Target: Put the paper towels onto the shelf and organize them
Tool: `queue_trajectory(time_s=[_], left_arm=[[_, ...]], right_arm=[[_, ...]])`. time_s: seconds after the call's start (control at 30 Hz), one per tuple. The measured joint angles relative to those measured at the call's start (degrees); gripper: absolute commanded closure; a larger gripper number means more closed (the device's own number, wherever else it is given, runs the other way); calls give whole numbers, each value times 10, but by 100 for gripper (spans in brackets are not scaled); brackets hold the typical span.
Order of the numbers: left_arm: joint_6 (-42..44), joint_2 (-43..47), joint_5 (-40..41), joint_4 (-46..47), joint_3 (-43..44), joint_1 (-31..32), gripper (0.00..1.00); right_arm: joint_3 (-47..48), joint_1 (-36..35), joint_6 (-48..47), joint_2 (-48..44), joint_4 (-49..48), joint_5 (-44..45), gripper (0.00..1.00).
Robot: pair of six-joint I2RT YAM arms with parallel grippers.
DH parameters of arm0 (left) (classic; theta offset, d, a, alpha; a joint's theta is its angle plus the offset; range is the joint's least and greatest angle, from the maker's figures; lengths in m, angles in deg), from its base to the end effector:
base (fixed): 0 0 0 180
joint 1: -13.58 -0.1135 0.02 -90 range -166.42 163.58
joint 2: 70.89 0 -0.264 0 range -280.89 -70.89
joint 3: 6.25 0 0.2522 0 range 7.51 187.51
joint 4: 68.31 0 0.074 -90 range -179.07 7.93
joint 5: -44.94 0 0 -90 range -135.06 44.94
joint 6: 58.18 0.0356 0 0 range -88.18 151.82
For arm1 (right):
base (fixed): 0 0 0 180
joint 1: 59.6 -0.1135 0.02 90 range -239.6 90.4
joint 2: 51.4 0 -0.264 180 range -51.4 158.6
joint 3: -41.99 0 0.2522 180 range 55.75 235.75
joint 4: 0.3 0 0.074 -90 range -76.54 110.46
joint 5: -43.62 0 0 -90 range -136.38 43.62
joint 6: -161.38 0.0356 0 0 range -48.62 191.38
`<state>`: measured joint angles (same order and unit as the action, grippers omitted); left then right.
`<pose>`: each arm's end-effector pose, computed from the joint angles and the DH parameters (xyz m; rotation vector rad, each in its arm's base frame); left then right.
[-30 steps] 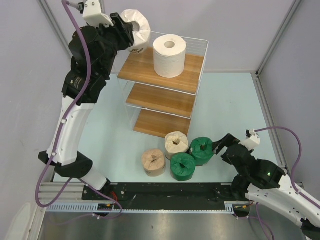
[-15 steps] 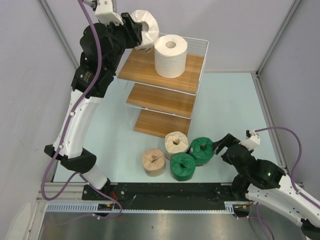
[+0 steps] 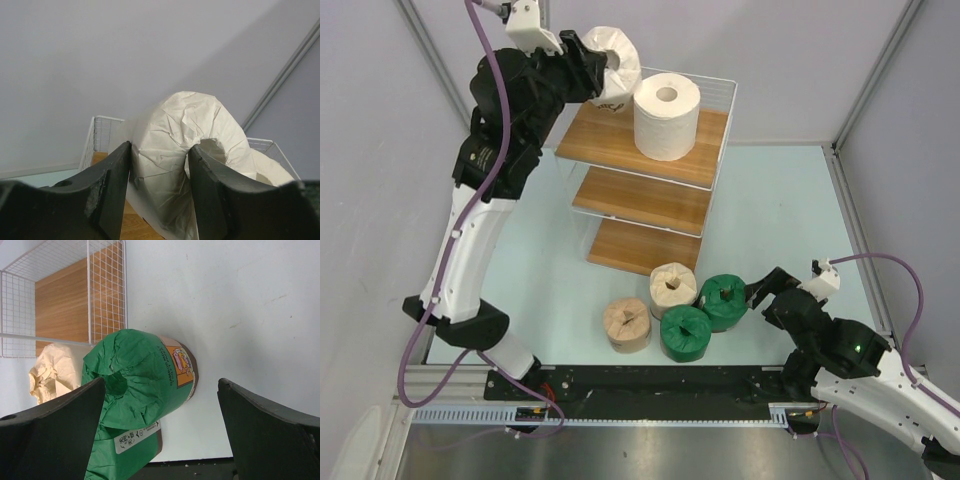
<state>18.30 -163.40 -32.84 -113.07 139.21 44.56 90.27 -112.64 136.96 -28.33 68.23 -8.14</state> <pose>0.2535 -0.1434 0.5940 0.0426 1.4484 -0.4860 0.0654 0.0503 0.2544 0.5533 2.0974 0.4165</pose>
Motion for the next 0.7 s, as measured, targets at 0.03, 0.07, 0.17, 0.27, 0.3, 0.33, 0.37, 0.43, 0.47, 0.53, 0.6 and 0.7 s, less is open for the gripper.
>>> queue_trajectory(time_s=[0.03,0.07,0.17,0.27,0.3,0.33,0.37,0.43,0.47,0.53,0.6,0.7], left_arm=[[0,3,0,-3,0,0,46],[0,5,0,-7,0,0,46],[-1,12,0,-21,0,-2,46],[-6,21,-1,-38,0,-6,46],[-9,23,-2,-43,0,-7,45],[-12,26,-5,-50,0,-9,46],[-15,29,-6,-55,0,-11,46],[-20,33,-10,-65,0,-15,46],[-22,33,-12,-67,0,-17,46],[-29,35,-21,-70,-2,-20,45],[-33,34,-30,-71,-4,-22,46],[-37,32,-44,-75,-6,-23,45]], right_arm=[[0,0,0,0,0,0,0],[0,0,0,0,0,0,0],[0,0,0,0,0,0,0],[0,0,0,0,0,0,0],[0,0,0,0,0,0,0],[0,0,0,0,0,0,0],[0,0,1,0,0,0,0],[0,0,2,0,0,0,0],[0,0,2,0,0,0,0],[0,0,2,0,0,0,0],[0,0,2,0,1,0,0],[0,0,3,0,2,-1,0]])
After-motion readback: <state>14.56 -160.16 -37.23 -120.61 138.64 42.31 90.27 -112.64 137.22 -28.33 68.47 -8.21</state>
